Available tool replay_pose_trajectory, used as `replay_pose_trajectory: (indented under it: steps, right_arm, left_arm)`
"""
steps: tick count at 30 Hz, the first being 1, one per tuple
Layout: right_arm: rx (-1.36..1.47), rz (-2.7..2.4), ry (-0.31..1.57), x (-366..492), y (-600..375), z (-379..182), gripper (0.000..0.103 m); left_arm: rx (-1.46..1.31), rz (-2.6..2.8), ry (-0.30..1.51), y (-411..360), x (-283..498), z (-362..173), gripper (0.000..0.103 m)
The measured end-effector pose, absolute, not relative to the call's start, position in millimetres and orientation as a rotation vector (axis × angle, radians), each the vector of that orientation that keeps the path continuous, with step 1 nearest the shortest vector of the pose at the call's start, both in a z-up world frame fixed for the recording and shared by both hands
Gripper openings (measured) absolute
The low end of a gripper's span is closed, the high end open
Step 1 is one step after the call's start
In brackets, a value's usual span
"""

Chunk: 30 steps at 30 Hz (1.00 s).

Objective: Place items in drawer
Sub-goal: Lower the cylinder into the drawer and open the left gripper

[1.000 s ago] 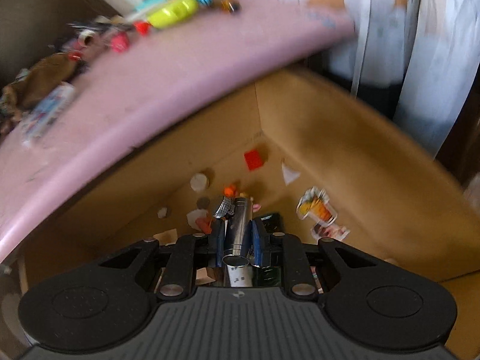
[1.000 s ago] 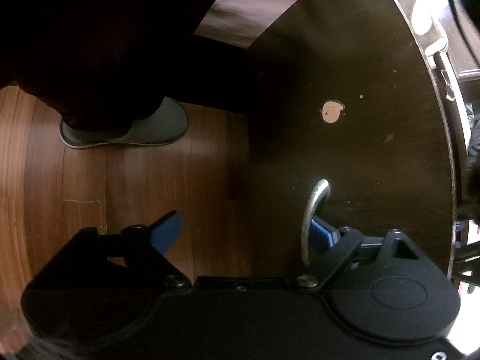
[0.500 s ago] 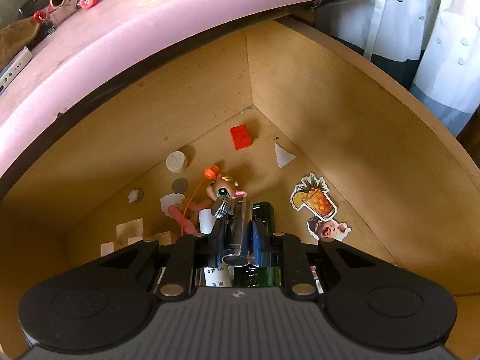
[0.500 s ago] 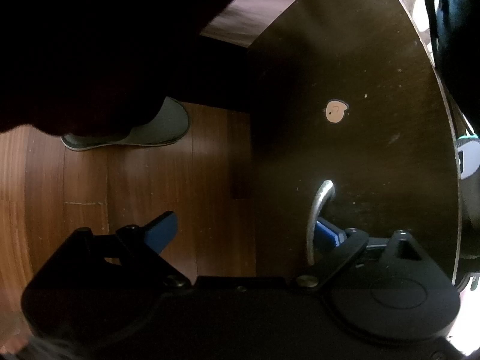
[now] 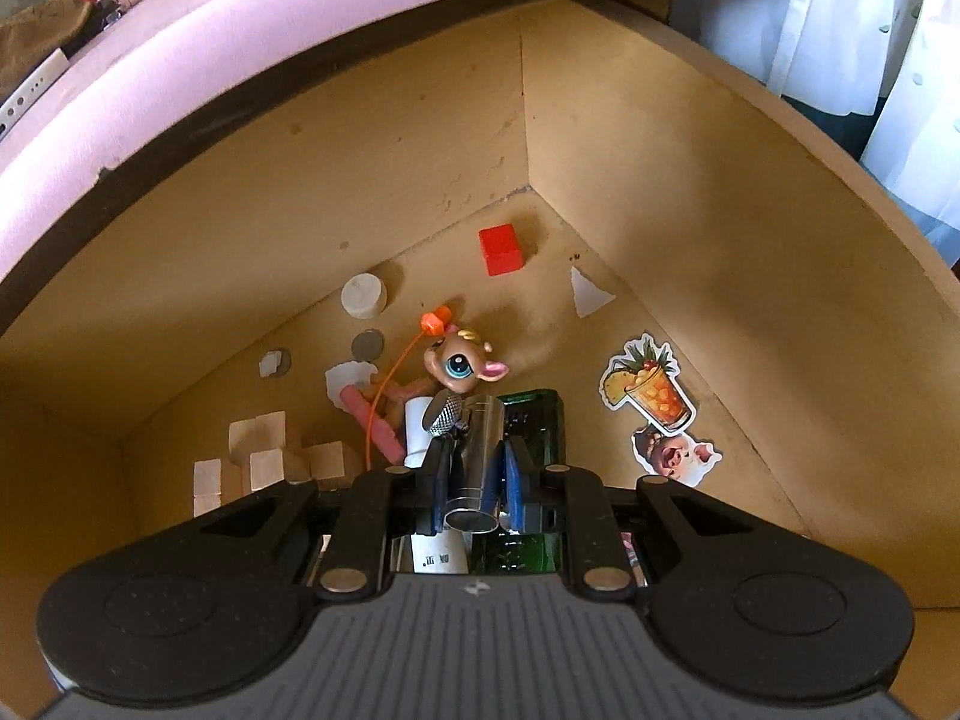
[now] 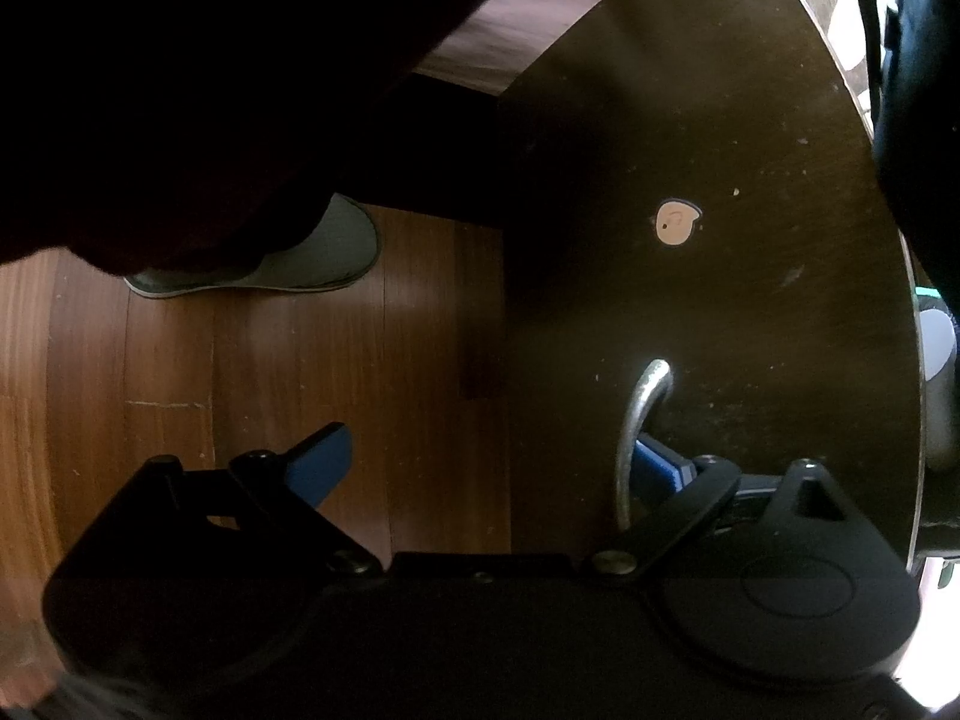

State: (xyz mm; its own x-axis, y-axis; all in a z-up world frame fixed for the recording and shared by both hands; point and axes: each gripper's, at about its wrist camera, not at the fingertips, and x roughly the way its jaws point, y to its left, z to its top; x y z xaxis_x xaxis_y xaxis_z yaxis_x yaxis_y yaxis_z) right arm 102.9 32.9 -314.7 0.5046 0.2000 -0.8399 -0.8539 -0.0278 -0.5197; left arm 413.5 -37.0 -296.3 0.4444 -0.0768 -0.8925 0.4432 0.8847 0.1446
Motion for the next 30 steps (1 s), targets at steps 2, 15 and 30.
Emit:
replay_pose_trajectory:
  steps: [2, 15, 30]
  right_arm:
    - [-1.339, 0.942, 0.634, 102.8, 32.8, -315.7, 0.098]
    - [-1.346, 0.946, 0.630, 103.0, 32.6, -318.6, 0.098]
    - [-1.347, 0.951, 0.633, 106.2, 32.2, -315.1, 0.097]
  left_arm:
    - [0.387, -0.330, 1.075, -36.9, 414.0, -298.4, 0.018]
    - [0.403, -0.311, 1.080, -37.5, 415.0, -305.4, 0.019]
    - [0.357, -0.339, 1.042, -33.1, 400.6, -277.6, 0.050]
